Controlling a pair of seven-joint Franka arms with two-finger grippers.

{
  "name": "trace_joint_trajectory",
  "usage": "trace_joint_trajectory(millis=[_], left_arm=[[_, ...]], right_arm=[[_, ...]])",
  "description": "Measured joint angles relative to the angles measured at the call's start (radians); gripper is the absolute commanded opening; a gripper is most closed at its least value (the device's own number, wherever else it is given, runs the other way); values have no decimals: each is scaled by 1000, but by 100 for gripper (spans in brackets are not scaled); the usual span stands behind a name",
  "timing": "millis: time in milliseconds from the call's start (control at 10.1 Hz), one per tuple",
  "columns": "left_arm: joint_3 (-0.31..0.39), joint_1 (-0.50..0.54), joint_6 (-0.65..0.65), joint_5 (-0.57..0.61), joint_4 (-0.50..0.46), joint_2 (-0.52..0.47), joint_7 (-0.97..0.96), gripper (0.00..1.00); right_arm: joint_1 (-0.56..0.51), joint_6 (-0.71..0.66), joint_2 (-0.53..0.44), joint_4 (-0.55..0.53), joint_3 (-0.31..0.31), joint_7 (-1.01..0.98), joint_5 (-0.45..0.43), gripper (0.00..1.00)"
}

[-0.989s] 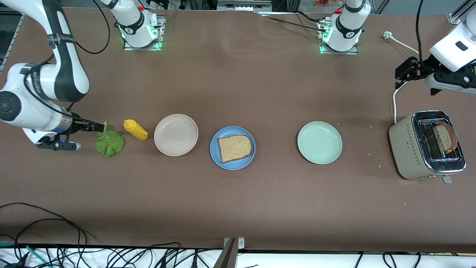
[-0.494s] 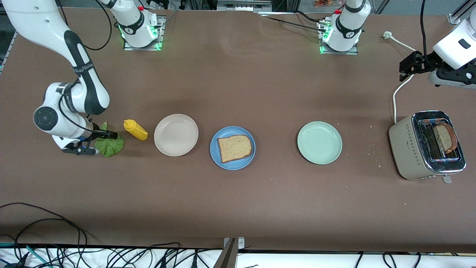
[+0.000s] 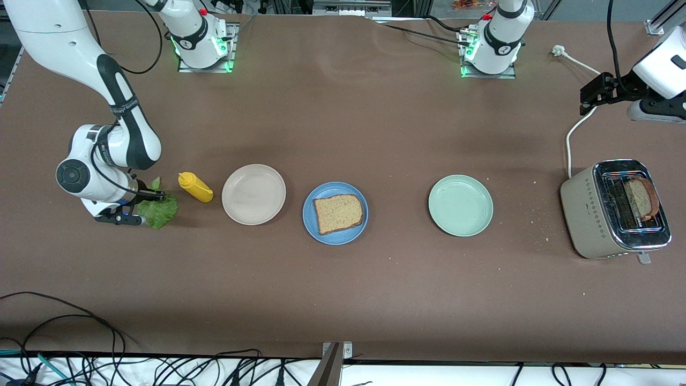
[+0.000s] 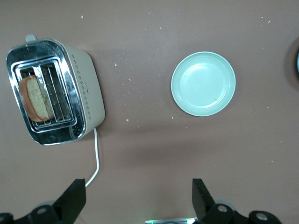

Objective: Make sandwich in blue plate with both arms
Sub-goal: 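Raise the left gripper away while the right gripper reaches the lettuce, then grasp the lettuce leaf with the right gripper and lift it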

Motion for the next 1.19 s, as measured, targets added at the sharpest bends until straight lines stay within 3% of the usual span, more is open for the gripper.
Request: trace_joint_trajectory(millis=[297, 692, 890, 1187], left_arm=[[0, 50, -41, -80, 0, -6, -5, 100], [-10, 50, -51, -82, 0, -7, -6, 100], [-10, 50, -51, -82, 0, -7, -7, 100], [-10, 50, -51, -82, 0, -7, -7, 100]], right_arm=[[0, -69, -13, 45, 2, 0, 0, 2], [3, -522, -68, 334, 19, 0, 1, 3], [8, -720, -87, 489, 39, 2, 51, 4], [76, -818, -90, 583, 90, 179, 110, 4]])
